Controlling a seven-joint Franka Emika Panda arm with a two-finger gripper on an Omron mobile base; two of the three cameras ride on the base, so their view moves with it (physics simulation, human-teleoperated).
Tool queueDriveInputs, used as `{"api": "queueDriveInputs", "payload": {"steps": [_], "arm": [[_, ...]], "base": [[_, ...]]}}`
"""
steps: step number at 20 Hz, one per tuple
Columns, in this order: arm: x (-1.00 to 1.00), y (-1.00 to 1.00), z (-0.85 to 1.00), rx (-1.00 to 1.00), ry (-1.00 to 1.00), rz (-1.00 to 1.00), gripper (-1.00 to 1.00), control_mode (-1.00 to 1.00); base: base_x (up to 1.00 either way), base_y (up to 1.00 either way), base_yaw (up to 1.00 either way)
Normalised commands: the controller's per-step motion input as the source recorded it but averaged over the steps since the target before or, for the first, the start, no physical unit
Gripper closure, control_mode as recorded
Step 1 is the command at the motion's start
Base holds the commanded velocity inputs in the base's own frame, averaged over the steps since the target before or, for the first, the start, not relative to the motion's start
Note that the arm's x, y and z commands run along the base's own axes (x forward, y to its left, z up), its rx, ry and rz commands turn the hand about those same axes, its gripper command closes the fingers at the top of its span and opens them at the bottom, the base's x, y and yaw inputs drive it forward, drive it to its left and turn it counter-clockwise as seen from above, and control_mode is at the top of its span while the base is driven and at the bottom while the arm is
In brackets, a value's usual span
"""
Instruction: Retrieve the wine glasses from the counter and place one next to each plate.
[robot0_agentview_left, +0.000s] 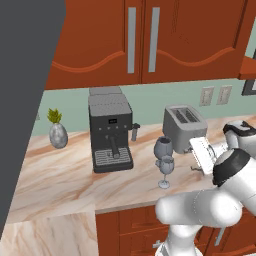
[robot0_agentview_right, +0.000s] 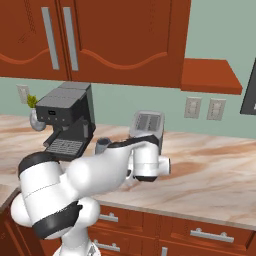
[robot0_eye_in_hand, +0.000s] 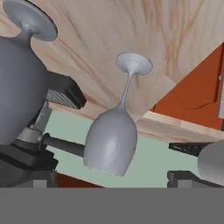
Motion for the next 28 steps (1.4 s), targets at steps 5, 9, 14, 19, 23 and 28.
{"api": "queueDriveInputs", "payload": {"steps": [5, 9, 14, 19, 23, 28], "arm": [[0.00, 0.02, -0.20, 0.00, 0.08, 0.00, -1.00, -1.00], [-0.08, 0.12, -0.07, 0.00, 0.04, 0.00, -1.00, -1.00], [-0.12, 0.25, 0.00, 0.00, 0.03, 0.00, -1.00, -1.00], [-0.14, 0.23, 0.00, 0.01, 0.10, 0.00, -1.00, -1.00], [-0.02, 0.23, 0.00, 0.00, 0.16, 0.00, -1.00, -1.00], [-0.04, 0.18, -0.01, -0.02, 0.05, 0.02, -1.00, -1.00]], "base": [[0.00, 0.00, 0.00], [0.00, 0.00, 0.00], [0.00, 0.00, 0.00], [0.00, 0.00, 0.00], [0.00, 0.00, 0.00], [0.00, 0.00, 0.00]]}}
